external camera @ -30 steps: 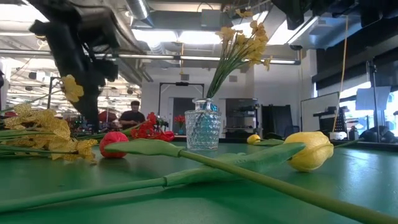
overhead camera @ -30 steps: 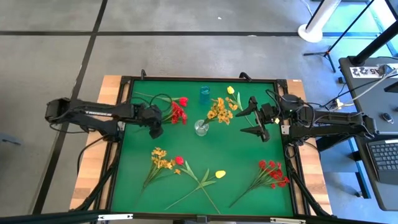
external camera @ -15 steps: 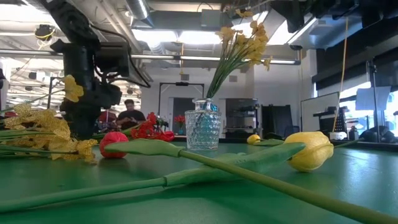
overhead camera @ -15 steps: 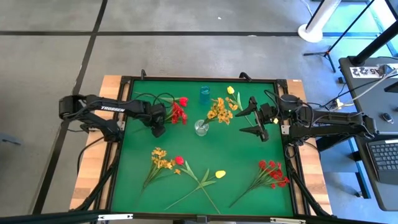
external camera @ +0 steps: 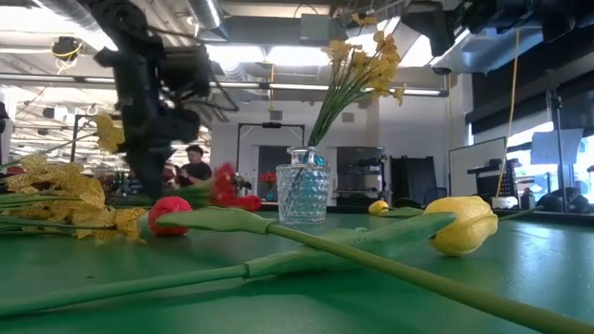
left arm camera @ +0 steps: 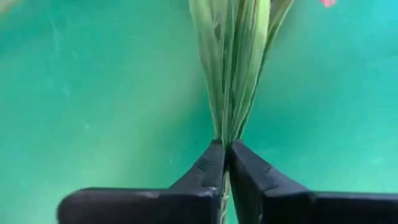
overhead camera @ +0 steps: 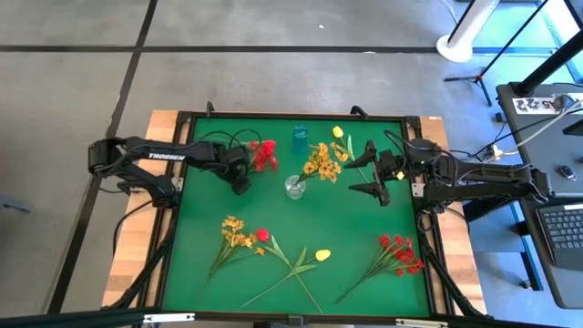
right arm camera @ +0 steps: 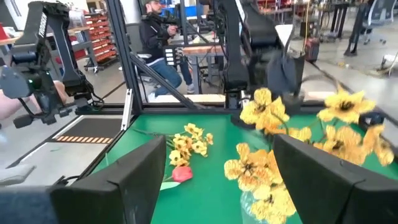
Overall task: Sort flowers into vase by color
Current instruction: Put the left red flowers into the blue vase
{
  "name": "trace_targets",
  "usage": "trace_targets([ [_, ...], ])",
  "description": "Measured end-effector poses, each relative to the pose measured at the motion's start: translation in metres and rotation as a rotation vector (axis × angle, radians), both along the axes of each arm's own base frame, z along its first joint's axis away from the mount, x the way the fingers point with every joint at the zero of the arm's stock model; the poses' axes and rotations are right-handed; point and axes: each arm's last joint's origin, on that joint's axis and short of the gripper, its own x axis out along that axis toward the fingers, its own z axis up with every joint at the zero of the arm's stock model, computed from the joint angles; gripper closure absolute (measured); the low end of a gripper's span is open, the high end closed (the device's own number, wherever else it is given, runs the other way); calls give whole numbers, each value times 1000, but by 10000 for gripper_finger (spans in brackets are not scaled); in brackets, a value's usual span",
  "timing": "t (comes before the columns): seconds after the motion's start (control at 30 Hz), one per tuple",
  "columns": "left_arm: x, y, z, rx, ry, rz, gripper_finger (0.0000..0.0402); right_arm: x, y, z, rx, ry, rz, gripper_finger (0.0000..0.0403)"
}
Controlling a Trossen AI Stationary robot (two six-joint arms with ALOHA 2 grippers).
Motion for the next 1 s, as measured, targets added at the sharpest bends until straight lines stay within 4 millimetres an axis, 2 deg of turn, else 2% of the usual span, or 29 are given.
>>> trace_targets([
  [0.23,17,4,42,67,-14,-37,398,0,0,-3,42,36,-4,107],
  [0.37,23,1,73,122,-58,-76,400,0,0,-3,71,48,-6,107],
  [0.5,19,-9,107,219,-137,-87,401,-1,0,-6,87,79,-8,107],
  [0.63,6,-18,143,366,-291,-78,401,-1,0,-8,95,99,-12,107],
  [0.77,0,-24,169,493,-553,-113,401,-1,0,-8,95,96,-12,107],
  [0.87,7,-29,177,552,-761,-222,401,-1,0,-8,94,95,-21,107],
  [1.0,20,-27,170,628,-975,-372,401,-1,0,-8,96,99,-21,107],
])
